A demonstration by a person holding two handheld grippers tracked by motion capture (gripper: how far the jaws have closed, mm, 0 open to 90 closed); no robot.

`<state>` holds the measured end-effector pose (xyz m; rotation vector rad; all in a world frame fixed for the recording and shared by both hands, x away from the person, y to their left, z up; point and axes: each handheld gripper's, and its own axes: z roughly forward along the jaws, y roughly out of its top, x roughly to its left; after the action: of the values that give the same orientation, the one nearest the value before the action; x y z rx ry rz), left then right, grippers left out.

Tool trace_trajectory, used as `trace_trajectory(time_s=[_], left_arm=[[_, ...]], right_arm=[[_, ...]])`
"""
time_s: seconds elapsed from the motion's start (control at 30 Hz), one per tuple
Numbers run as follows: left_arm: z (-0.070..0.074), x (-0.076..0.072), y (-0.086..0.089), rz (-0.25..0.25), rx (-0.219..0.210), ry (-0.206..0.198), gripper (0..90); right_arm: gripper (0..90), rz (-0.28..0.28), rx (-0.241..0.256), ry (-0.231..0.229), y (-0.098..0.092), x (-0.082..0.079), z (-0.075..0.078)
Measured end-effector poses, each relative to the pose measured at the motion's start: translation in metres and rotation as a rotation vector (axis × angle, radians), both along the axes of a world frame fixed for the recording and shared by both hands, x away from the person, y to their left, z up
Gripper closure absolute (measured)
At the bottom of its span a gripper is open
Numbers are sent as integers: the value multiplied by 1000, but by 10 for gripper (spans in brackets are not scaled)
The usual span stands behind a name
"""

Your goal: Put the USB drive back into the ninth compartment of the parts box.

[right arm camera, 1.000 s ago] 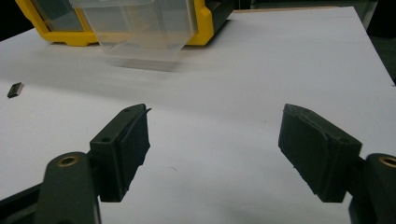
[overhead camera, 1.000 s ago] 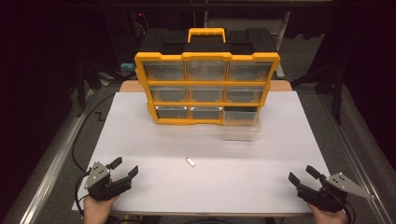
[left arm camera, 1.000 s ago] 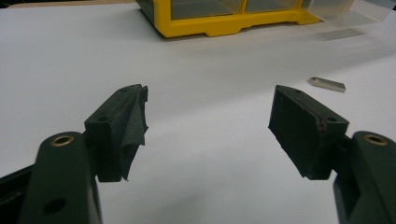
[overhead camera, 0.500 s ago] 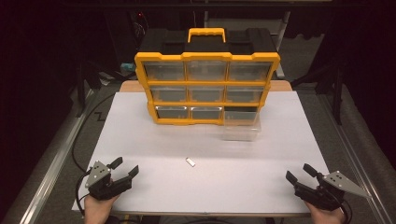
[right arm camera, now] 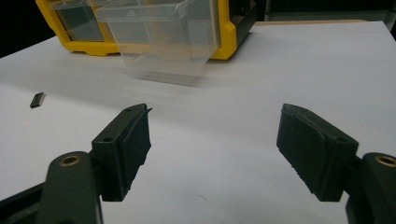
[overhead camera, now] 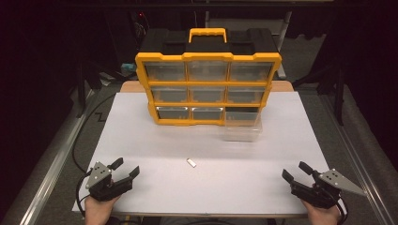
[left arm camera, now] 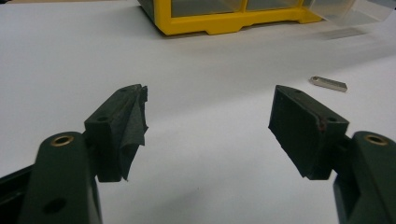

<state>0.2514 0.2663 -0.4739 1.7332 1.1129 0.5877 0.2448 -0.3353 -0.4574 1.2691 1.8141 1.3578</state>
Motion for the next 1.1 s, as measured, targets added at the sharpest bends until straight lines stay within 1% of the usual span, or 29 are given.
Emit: trace_trajectory(time_s=[0.1, 0.33, 0.43, 0.9, 0.93, 1.1], left_arm=[[0, 0, 0, 1, -1, 1, 281], [-1, 0, 2, 13, -15, 6, 280], [-1, 0, 2, 8, -5, 6, 279], [-1, 0, 1, 3, -2, 9, 281], [-1, 0, 1, 3, -1, 9, 281], [-1, 0, 1, 1, -1, 8, 282]], right_arm=[[263, 4, 1, -4, 1, 1, 0], [261, 14, 5, 7, 6, 4, 1], [261, 29, -2, 10, 8, 5, 1], [261, 53, -11, 0, 19, 10, 2], [261, 54, -4, 5, 20, 10, 2], [261, 66, -4, 1, 24, 12, 2]])
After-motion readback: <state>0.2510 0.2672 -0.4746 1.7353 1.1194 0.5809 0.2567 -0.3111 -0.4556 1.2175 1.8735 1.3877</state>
